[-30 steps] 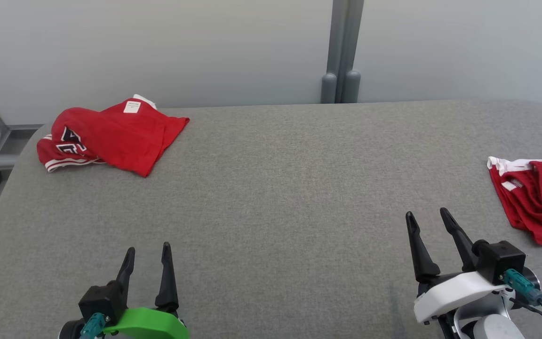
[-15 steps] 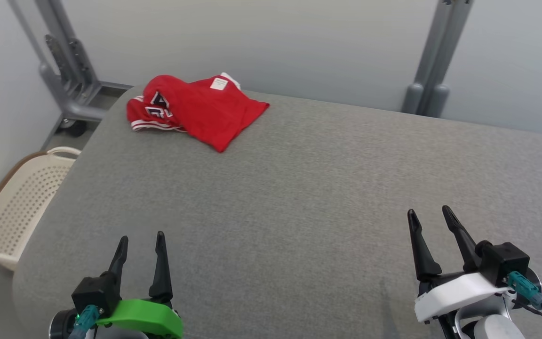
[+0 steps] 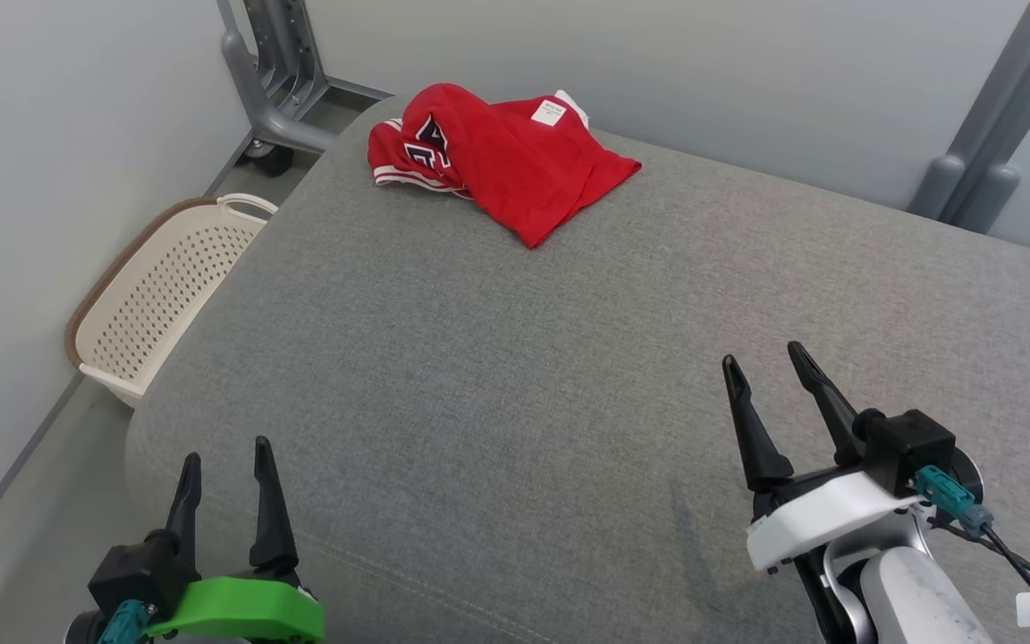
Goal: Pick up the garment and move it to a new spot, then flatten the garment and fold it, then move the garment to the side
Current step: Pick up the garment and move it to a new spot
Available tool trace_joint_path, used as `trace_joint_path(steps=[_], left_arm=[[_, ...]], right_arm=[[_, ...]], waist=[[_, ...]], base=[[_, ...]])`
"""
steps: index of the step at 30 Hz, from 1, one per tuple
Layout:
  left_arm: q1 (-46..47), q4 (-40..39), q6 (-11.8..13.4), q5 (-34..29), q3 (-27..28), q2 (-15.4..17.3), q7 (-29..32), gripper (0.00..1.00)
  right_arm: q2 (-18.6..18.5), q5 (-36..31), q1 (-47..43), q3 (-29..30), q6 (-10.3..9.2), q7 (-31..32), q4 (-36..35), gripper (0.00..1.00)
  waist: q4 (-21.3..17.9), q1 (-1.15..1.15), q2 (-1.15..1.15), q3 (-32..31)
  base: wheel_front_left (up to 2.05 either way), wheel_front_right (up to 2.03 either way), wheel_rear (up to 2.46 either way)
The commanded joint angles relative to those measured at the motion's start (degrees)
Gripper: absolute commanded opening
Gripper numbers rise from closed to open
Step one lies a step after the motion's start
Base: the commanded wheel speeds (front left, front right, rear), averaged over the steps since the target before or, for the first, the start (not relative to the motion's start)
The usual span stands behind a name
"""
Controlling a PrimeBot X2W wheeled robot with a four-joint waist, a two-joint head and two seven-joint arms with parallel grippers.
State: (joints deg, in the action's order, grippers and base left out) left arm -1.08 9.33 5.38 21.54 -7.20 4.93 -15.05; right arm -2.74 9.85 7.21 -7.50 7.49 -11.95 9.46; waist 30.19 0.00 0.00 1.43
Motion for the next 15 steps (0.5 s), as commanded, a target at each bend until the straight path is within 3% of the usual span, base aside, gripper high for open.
trace_joint_path(steps=[1, 7, 15], left_arm=[[-1.06, -0.32, 0.01, -0.43, 0.45, 0.0, -0.14, 1.0], [-0.63, 0.33, -0.88, -0.91, 0.6, -0.33, -0.08, 1.0], [6.08, 2.56, -2.49, -2.29, -0.07, 2.62, 1.13, 1.0]], right_arm=[[-0.28, -0.42, 0.35, 0.16, 0.0, -0.1, 0.29, 1.0], [-0.28, -0.81, -0.8, 2.27, 0.0, -0.71, -0.08, 1.0], [-0.29, -1.87, -2.93, 6.08, 0.0, -1.04, -2.73, 1.0]], waist=[[0.56, 0.0, 0.0, 0.59], [0.53, 0.0, 0.0, 0.59], [0.45, 0.0, 0.0, 1.58]], base=[[0.0, 0.0, 0.0], [0.0, 0.0, 0.0], [0.0, 0.0, 0.0]])
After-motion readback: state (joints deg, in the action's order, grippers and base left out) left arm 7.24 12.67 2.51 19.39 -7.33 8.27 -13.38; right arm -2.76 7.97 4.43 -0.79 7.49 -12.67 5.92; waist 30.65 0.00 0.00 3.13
